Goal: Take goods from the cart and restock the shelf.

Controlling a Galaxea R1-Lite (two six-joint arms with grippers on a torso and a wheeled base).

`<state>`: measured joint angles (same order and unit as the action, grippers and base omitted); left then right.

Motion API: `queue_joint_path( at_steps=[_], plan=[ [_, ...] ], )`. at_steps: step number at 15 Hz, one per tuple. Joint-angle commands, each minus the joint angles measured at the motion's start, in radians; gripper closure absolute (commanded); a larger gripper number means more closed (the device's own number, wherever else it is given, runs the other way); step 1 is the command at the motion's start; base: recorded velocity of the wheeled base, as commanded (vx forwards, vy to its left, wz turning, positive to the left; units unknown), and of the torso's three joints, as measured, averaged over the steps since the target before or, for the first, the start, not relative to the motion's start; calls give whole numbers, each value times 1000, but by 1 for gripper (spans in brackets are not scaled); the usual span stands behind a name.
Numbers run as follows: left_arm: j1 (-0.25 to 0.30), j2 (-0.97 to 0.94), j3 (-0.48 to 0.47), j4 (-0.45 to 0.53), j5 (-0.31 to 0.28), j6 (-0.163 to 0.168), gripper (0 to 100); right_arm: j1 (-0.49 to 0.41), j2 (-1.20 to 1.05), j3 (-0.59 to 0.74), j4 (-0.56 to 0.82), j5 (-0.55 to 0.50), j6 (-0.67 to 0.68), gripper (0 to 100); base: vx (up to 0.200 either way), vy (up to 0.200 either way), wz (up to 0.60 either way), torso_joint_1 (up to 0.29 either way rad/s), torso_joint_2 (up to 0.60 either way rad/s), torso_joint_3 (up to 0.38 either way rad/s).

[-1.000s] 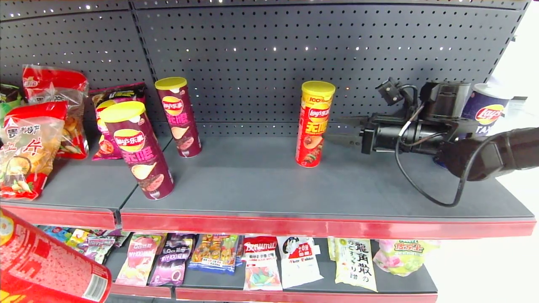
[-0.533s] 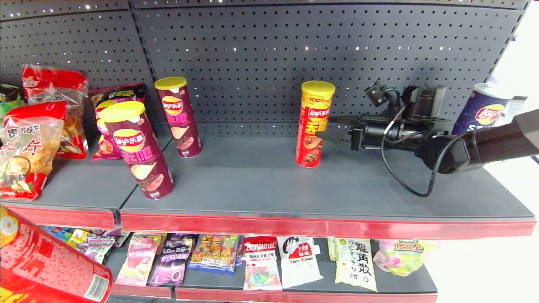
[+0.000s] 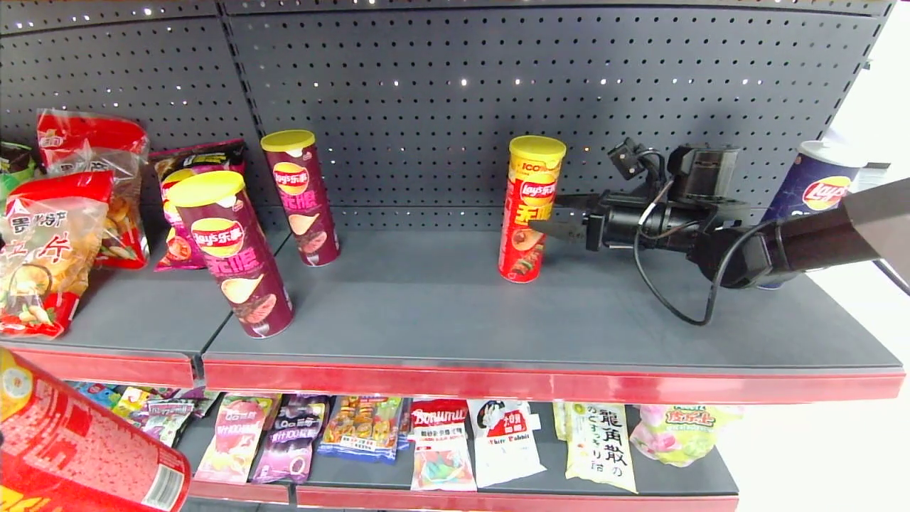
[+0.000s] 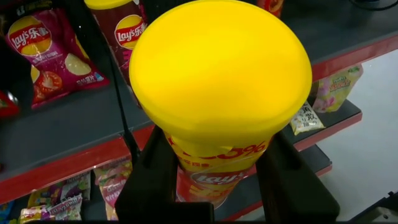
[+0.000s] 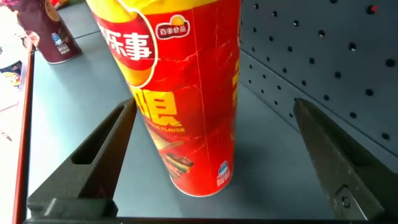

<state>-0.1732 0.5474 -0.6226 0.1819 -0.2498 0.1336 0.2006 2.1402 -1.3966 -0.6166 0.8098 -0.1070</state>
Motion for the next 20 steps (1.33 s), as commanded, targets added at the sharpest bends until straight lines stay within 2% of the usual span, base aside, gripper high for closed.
queue_joint_path(
  at_steps=[1, 4, 16, 17, 20],
  plan=[
    [0, -1, 3, 1, 0, 0, 100, 10, 18, -24, 0, 0, 1, 0, 0, 0, 0, 0, 0, 0],
    [0, -4, 1, 1, 0, 0, 100, 23, 32, -59, 1, -1, 3, 0, 0, 0, 0, 0, 0, 0],
    [0, -9, 4, 1, 0, 0, 100, 79, 35, -53, -2, -17, -2, 0, 0, 0, 0, 0, 0, 0],
    [0, -11, 4, 1, 0, 0, 100, 80, 37, -51, -2, -18, 0, 100, 0, 0, 0, 0, 0, 0],
    [0, -14, 4, 1, 3, 0, 100, 86, 29, -45, -2, -23, 0, 100, 0, 0, 0, 0, 0, 0]
  ],
)
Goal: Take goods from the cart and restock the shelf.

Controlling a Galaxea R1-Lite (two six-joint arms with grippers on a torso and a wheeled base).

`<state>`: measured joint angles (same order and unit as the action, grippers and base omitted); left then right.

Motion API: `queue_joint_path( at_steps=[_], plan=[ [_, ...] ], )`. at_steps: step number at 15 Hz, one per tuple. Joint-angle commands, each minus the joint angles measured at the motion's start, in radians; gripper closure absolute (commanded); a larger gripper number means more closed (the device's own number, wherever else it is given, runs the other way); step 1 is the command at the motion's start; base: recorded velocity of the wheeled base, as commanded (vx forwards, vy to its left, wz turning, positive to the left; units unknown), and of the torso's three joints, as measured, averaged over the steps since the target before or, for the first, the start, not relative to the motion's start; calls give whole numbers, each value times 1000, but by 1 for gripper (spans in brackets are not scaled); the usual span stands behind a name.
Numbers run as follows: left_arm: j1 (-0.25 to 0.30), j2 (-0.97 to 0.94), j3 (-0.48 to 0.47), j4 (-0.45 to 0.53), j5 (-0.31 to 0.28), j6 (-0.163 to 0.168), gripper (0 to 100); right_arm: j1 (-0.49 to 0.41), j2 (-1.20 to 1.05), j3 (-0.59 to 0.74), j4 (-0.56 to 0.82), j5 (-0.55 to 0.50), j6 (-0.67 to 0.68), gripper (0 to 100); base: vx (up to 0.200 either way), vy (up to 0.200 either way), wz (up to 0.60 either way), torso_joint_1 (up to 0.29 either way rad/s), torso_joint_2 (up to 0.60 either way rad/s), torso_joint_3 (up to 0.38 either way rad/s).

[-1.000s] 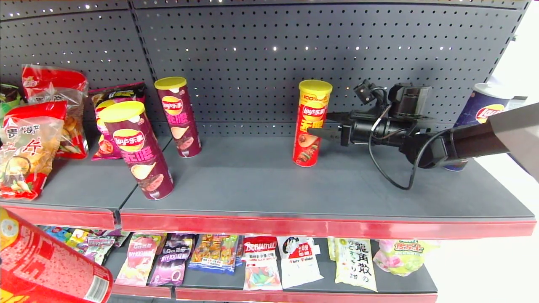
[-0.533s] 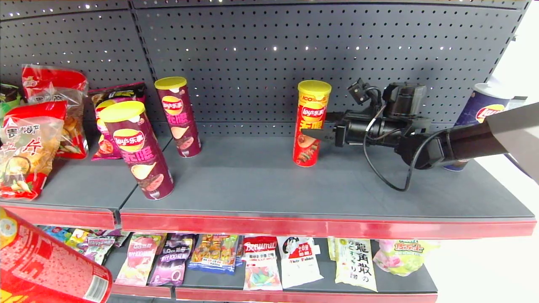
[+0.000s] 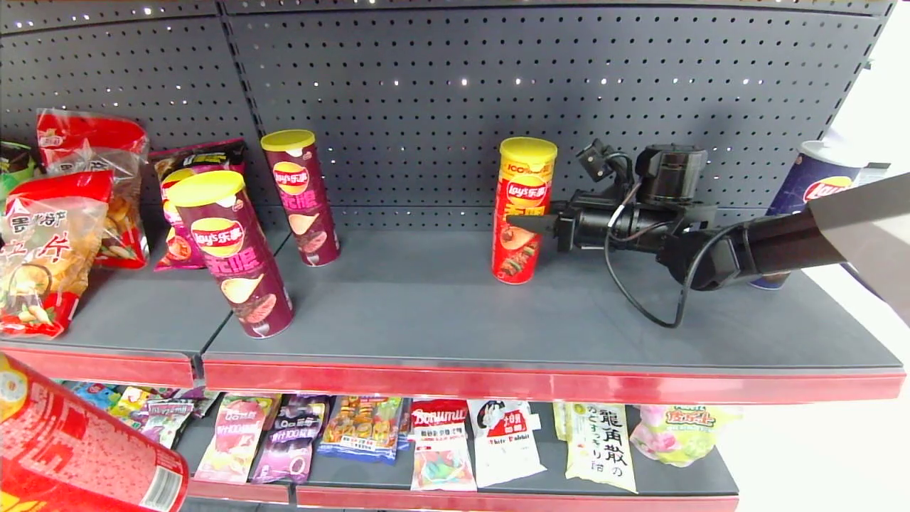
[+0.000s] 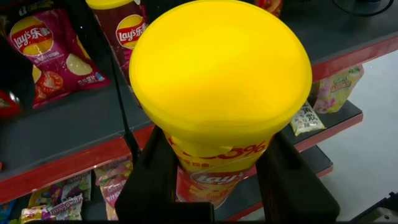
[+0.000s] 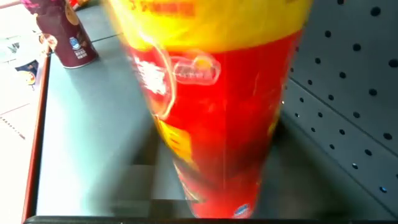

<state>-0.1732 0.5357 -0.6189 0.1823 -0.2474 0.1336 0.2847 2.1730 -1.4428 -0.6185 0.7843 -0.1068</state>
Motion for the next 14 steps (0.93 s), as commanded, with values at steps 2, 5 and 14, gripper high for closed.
queue_joint_path(
  at_steps=[2, 5, 14],
  plan=[
    [0, -3, 1, 2, 2, 0, 100, 16, -25, 18, 0, -22, -1, 100, 0, 0, 0, 0, 0, 0],
    [0, -3, 1, 2, 5, 0, 100, 30, -111, 128, 0, -82, -1, 100, 0, 0, 0, 0, 0, 0],
    [0, 9, -4, 0, 8, -2, 100, 113, -328, 475, -156, -151, -7, 100, 0, 0, 0, 0, 0, 0]
  ],
)
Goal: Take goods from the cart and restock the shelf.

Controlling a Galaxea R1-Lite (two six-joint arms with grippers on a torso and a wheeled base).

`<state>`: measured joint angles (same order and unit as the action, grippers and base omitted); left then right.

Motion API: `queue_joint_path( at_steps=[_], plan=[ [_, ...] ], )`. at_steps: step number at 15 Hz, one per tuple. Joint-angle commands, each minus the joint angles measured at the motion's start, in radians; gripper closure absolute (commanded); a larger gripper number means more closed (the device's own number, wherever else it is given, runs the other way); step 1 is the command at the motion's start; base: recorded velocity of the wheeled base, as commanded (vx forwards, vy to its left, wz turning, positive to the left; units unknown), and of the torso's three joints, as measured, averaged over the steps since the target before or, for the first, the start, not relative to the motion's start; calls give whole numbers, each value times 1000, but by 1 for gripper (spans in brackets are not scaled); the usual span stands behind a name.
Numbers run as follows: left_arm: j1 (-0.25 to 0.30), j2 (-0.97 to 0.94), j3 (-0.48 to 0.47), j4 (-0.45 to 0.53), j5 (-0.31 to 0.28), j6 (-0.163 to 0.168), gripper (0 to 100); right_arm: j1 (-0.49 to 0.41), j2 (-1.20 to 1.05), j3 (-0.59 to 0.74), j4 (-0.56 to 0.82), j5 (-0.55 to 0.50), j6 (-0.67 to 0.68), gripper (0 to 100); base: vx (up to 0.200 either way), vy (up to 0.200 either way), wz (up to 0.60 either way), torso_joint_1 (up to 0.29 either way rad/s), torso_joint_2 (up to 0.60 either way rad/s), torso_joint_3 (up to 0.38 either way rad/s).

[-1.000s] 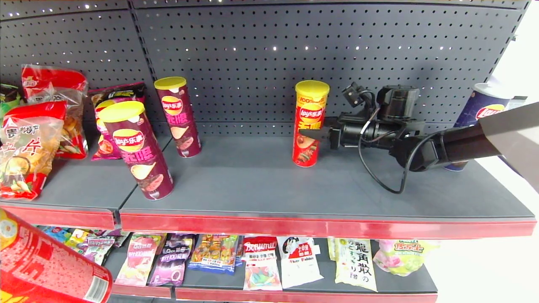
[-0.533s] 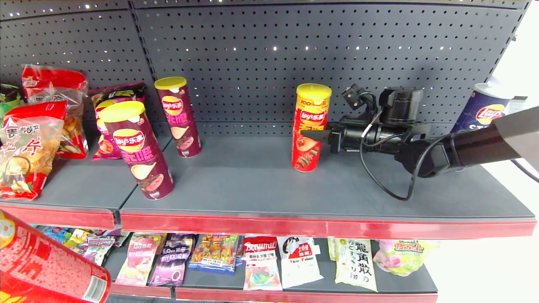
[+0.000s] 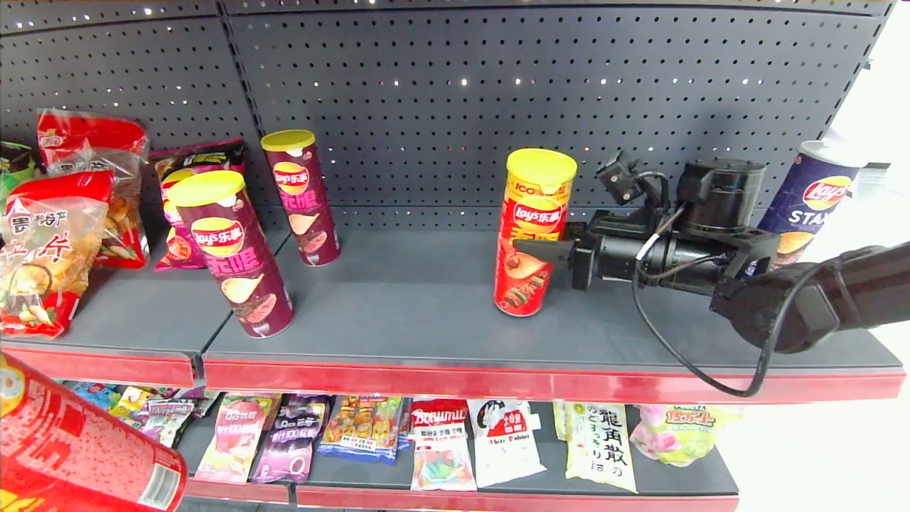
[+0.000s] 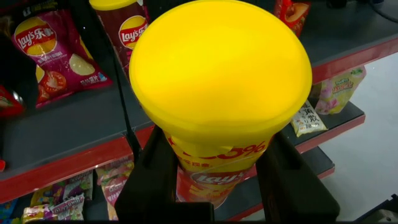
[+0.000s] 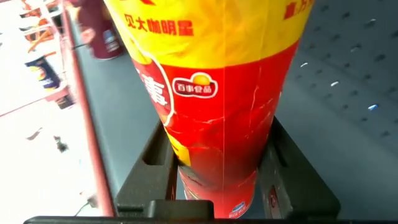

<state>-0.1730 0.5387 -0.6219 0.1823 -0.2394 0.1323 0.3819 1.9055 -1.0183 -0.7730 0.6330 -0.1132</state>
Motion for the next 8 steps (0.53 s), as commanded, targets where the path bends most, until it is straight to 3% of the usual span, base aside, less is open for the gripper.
queue_joint_path(
  at_steps=[1, 8],
  plan=[
    [0, 7, -1, 0, 0, 0, 100, 17, -69, 66, -2, 1, -2, 100, 0, 0, 0, 0, 0, 0],
    [1, 6, -1, 0, 0, 0, 100, 52, -95, 129, -2, -13, -3, 100, 0, 0, 0, 0, 0, 0]
  ],
)
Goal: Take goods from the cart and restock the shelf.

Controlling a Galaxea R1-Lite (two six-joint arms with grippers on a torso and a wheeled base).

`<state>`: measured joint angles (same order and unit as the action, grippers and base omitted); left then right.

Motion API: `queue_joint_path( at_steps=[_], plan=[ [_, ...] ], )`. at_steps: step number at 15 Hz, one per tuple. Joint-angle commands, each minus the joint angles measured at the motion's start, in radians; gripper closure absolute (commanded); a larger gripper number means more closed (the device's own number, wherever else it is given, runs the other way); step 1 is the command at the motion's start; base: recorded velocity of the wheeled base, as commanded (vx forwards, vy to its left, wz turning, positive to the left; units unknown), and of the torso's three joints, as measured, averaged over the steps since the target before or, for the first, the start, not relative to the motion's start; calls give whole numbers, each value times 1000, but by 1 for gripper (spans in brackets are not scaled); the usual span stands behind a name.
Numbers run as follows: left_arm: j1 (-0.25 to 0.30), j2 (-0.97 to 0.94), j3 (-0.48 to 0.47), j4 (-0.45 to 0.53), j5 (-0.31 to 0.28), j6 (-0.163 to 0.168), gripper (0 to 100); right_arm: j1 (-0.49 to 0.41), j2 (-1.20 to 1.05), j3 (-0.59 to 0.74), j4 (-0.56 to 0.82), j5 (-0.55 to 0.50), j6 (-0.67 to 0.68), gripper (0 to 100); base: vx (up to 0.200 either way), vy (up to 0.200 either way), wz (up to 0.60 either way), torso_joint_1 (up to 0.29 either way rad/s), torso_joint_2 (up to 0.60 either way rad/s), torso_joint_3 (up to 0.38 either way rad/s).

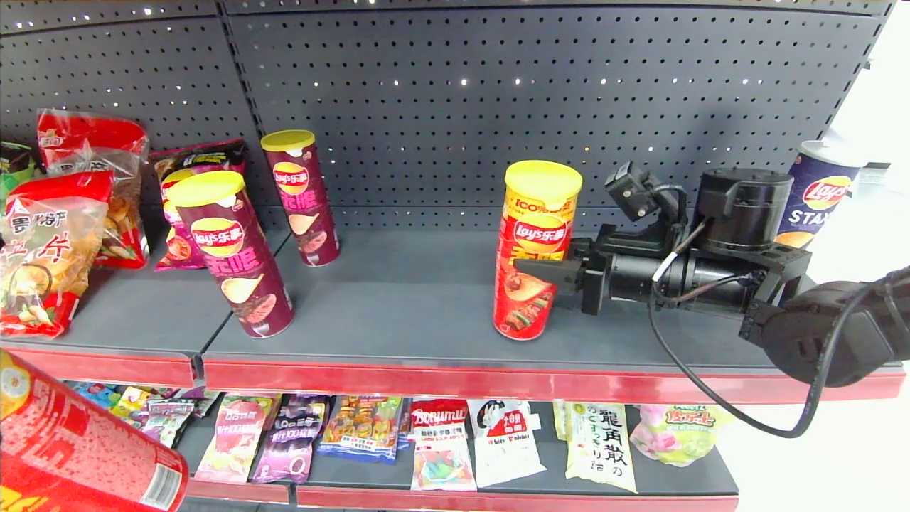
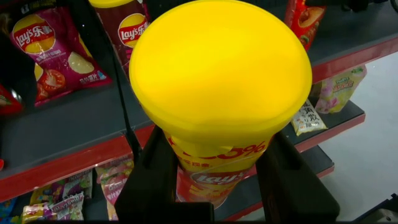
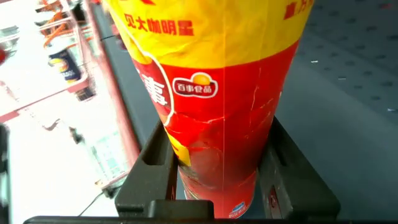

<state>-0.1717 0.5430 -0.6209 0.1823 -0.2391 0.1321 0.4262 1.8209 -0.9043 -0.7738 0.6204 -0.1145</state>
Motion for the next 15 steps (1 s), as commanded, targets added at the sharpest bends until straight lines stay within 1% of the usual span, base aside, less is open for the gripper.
queue_joint_path(
  at_steps=[1, 6, 15],
  plan=[
    [0, 3, -3, 0, 0, 0, 100, 16, -11, 22, -1, -2, -4, 100, 0, 0, 0, 0, 0, 0],
    [0, 3, -3, 0, 0, 0, 100, 36, -23, 54, -4, 1, -5, 100, 0, 0, 0, 0, 0, 0],
    [0, -5, -5, 0, 0, 0, 100, 43, -26, 100, -5, -1, -22, 100, 0, 0, 0, 0, 0, 0]
  ],
)
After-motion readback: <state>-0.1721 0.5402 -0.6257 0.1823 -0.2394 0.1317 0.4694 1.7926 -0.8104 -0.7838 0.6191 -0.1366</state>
